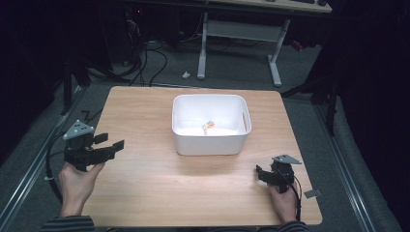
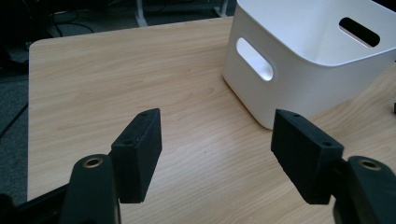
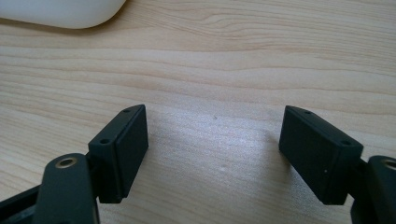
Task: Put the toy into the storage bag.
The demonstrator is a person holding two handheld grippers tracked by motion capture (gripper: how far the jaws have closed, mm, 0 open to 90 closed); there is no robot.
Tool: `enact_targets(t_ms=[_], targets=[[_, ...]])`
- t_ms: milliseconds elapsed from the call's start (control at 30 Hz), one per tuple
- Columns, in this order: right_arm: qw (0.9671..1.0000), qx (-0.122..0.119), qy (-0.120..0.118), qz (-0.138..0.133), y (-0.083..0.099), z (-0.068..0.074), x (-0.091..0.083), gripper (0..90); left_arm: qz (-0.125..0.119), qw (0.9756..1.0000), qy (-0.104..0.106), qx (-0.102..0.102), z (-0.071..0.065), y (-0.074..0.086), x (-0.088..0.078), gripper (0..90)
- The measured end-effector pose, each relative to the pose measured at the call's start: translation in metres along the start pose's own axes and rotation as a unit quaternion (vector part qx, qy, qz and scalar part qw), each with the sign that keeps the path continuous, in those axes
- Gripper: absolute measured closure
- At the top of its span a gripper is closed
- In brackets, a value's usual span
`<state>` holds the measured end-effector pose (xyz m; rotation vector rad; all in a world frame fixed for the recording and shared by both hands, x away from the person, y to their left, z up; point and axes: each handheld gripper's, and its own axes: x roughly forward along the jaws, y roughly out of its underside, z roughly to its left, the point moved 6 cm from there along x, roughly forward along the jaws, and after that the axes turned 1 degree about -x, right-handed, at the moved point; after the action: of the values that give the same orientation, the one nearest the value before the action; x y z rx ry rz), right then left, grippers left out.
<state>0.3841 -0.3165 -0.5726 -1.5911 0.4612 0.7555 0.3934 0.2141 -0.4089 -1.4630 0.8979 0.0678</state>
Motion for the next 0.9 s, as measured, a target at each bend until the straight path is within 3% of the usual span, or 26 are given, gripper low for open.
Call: enact_targets(t_ms=[400, 900], targets=[[1.0, 0.0, 0.0, 0.0, 0.0, 0.0, 0.0, 24.0, 0.005, 0.9998, 0.004, -0.017, 0.003, 0.022, 0.013, 31.9], [1.0, 0.0, 0.0, 0.0, 0.0, 0.0, 0.0, 24.0, 0.02, 0.9994, 0.019, -0.019, -0.009, 0.047, 0.04, 29.9]])
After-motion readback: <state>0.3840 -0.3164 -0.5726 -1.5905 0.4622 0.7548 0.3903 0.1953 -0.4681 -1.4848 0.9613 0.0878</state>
